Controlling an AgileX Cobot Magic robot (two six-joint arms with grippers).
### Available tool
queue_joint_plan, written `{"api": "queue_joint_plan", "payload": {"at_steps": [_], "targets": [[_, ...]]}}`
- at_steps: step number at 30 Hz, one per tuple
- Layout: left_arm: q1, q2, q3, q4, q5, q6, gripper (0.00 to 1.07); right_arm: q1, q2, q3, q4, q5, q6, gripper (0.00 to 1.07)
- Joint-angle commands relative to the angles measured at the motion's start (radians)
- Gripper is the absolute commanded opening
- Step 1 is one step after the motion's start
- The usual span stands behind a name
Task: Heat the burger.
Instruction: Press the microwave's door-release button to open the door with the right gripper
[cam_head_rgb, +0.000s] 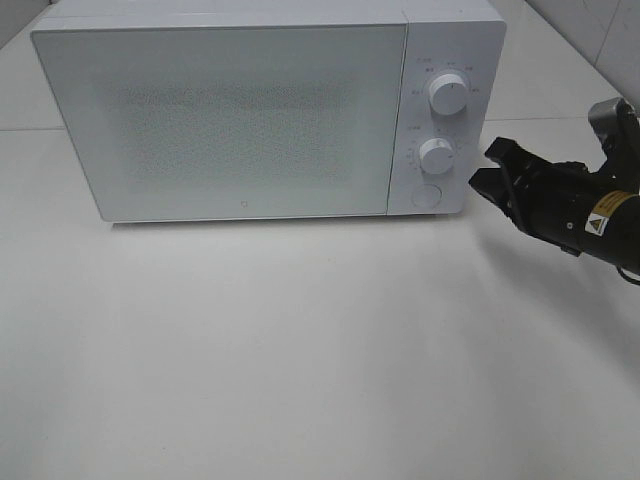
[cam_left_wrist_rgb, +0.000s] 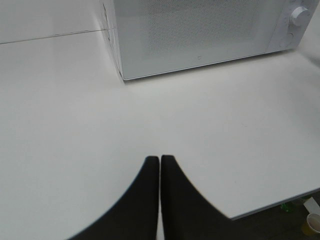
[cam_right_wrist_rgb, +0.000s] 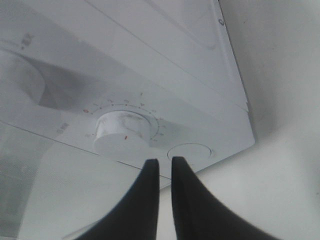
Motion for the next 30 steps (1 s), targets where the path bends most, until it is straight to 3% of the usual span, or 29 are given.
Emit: {"api": "queue_joint_plan", "payload": {"at_steps": [1,9,16,19,21,30], "targets": [[0.003,-0.015,0.002,-0.012,-0.010,-0.002,0.00,0.002,0.000,-0.005,-0.012,-0.020,0.119,0.06],[0.003,-0.015,0.002,-0.012,-0.010,-0.002,0.00,0.033,0.000,-0.006,0.021,-0.020,0.220,0.06],[0.003,-0.015,0.002,-0.012,-0.010,-0.002,0.00,0.158,0.000,-0.006,0.290,-0.013,0.219,0.06],[0.003,-0.015,0.002,-0.012,-0.010,-0.002,0.00,0.164,0.000,-0.006,0.297,-0.012,0.217,0.06],[0.003,-0.015,0.002,-0.012,-0.010,-0.002,0.00,0.164,0.000,-0.006,0.277,-0.013,0.205,0.00],[0.003,-0.016,0.002,-0.012,-0.010,-0.002,0.00,0.164,0.051,-0.006,0.262,-0.027,0.235,0.00]]}}
